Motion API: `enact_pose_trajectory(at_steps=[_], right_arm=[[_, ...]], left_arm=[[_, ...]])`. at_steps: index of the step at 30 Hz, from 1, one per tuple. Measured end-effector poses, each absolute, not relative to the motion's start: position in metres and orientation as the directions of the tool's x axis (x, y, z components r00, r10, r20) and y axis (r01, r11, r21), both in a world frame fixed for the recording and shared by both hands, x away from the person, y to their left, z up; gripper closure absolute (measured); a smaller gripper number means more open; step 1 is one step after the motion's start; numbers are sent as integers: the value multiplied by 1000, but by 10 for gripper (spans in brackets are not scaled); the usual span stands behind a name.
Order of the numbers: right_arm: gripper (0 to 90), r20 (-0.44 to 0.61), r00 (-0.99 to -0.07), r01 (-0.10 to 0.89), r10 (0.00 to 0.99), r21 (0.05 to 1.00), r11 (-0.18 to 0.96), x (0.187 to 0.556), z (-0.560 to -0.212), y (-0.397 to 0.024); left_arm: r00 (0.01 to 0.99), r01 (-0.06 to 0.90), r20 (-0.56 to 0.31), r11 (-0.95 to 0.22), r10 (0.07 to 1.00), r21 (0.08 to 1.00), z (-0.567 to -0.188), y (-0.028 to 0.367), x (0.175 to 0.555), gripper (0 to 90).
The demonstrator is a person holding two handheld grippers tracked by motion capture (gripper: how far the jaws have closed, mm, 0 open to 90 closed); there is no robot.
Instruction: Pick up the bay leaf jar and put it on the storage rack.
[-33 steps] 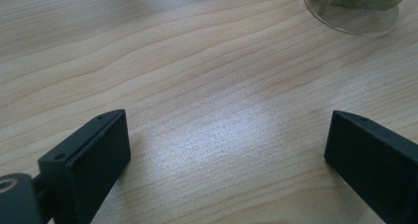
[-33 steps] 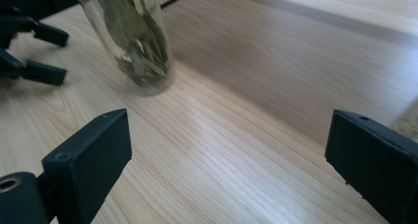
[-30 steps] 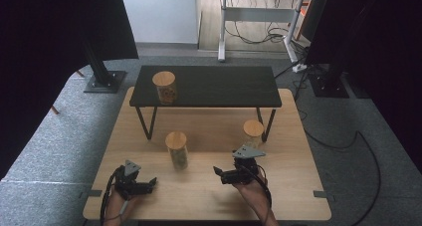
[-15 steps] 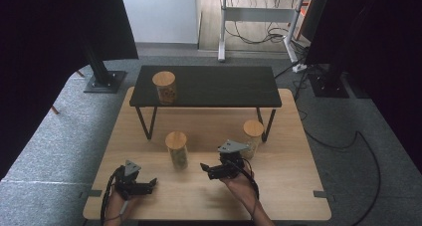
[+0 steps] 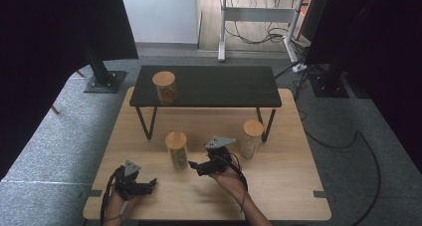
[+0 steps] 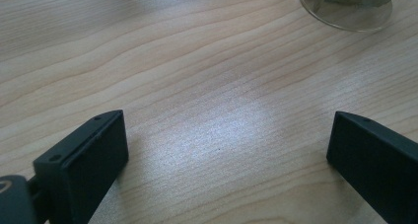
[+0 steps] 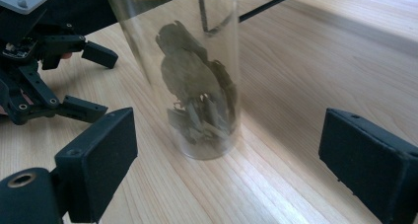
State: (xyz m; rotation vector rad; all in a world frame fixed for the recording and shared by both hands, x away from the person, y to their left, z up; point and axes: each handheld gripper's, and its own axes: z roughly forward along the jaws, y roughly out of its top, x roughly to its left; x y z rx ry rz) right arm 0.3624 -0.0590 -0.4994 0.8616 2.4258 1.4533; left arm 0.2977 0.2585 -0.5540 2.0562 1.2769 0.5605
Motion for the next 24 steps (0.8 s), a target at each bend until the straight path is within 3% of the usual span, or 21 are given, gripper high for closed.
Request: enact_pose_trajectory(at_steps=[12, 24], right_arm=[[80, 79, -851, 327, 519, 853, 407, 369, -497, -31], [106, 93, -868, 326, 489, 848, 418, 375, -500, -11]], left_arm=[[435, 624, 20, -318, 900, 714, -554, 258, 298, 18], [435, 624, 21, -318, 900, 713, -554, 258, 298, 18]])
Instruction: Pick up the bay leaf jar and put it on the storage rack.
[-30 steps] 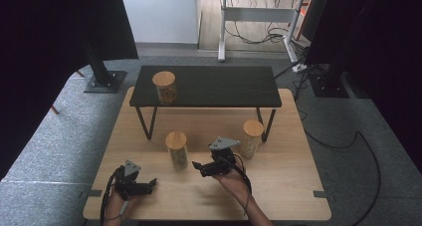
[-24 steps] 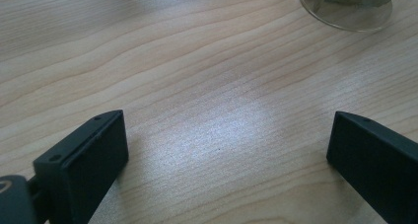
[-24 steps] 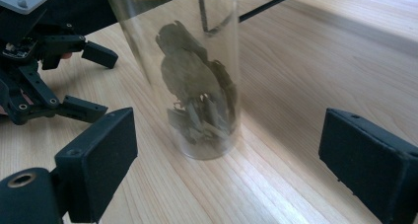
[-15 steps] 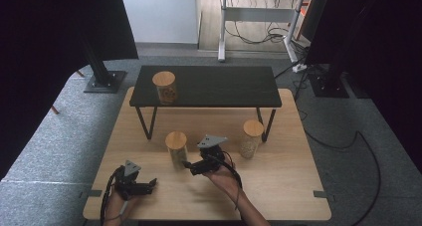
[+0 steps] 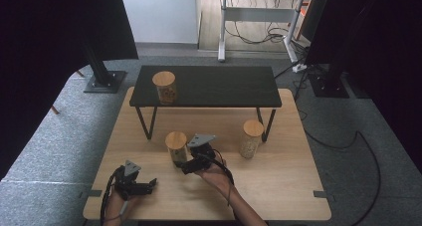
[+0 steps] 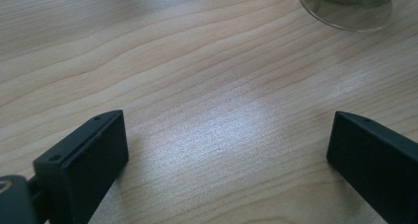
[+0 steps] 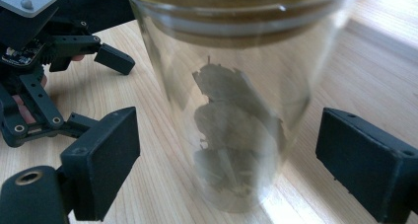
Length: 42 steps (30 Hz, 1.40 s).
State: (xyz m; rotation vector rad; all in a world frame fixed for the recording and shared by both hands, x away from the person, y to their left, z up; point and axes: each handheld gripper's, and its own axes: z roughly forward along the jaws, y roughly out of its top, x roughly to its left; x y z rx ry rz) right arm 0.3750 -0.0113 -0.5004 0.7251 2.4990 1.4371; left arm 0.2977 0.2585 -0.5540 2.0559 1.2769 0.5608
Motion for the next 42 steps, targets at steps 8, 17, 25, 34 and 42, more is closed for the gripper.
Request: enact_pose_trajectory(at_steps=[8, 17, 25, 34, 42], right_arm=[[132, 105, -870, 334, 481, 843, 421, 382, -505, -4], [158, 103, -871, 335, 480, 839, 429, 388, -510, 4], [219, 115, -866, 345, 487, 842, 415, 391, -512, 5], [252, 60, -861, 309, 506, 852, 424, 385, -508, 5], [253, 89, -850, 341, 520, 845, 412, 384, -503, 4]], left_arm=[[434, 625, 18, -315, 901, 714, -554, 258, 298, 18], [435, 626, 18, -317, 900, 713, -554, 258, 298, 18], [435, 626, 19, -318, 900, 712, -554, 258, 298, 18], [434, 626, 18, -316, 901, 714, -554, 258, 298, 18], [435, 624, 20, -318, 900, 714, -554, 258, 298, 18]])
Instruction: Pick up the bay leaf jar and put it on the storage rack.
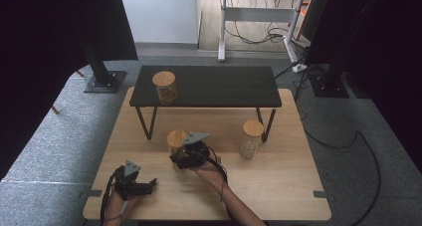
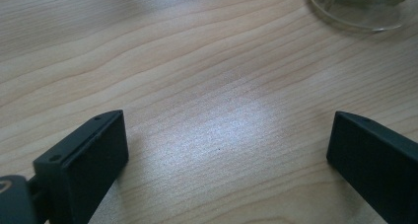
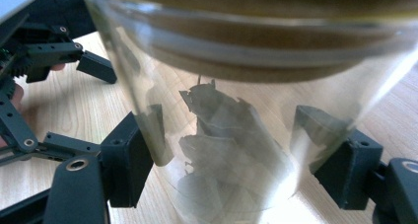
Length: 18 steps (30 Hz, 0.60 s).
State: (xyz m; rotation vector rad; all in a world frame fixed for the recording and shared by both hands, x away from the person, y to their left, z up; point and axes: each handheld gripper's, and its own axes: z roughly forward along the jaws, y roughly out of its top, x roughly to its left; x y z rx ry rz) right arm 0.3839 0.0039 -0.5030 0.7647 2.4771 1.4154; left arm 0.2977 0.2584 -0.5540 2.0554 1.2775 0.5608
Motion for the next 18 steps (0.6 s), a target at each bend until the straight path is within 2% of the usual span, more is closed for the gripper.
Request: enact_pose_trajectory(at_steps=[18], right_arm=[[253, 12, -835, 300, 550, 848, 438, 380, -474, -7]], left_arm=[[433, 626, 17, -314, 901, 714, -554, 258, 298, 19]])
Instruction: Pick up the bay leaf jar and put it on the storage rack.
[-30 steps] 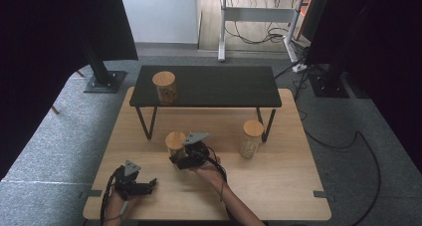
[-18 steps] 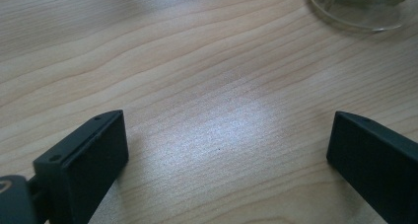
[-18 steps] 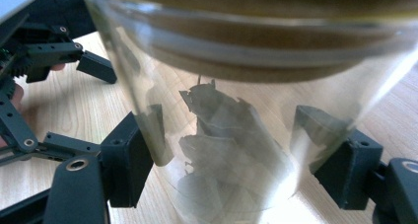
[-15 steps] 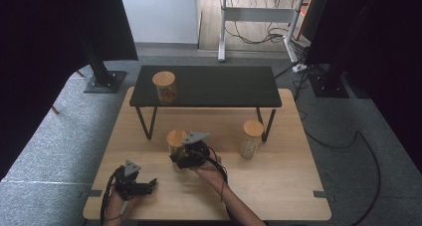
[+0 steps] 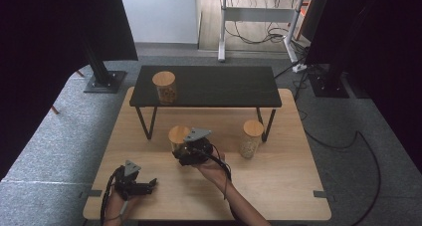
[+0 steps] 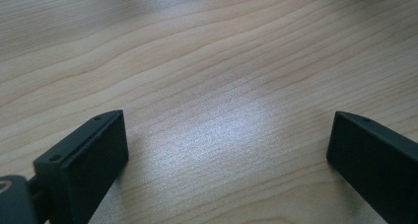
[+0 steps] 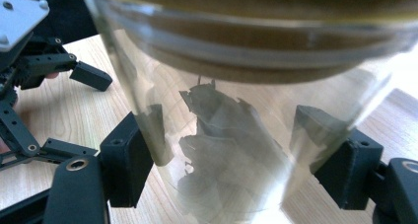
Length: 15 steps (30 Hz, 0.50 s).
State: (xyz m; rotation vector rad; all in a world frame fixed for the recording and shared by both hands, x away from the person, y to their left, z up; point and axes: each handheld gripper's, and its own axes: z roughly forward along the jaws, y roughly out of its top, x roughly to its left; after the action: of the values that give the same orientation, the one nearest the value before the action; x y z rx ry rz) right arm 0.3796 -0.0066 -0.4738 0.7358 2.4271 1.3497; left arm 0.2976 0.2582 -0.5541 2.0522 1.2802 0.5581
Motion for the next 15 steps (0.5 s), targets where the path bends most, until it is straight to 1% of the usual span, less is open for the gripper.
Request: enact_pose_trajectory(at_steps=[15], right_arm=[[253, -8, -812, 301, 583, 851, 430, 383, -446, -19]], left_arm=[[433, 627, 17, -315, 901, 712, -554, 258, 298, 19]])
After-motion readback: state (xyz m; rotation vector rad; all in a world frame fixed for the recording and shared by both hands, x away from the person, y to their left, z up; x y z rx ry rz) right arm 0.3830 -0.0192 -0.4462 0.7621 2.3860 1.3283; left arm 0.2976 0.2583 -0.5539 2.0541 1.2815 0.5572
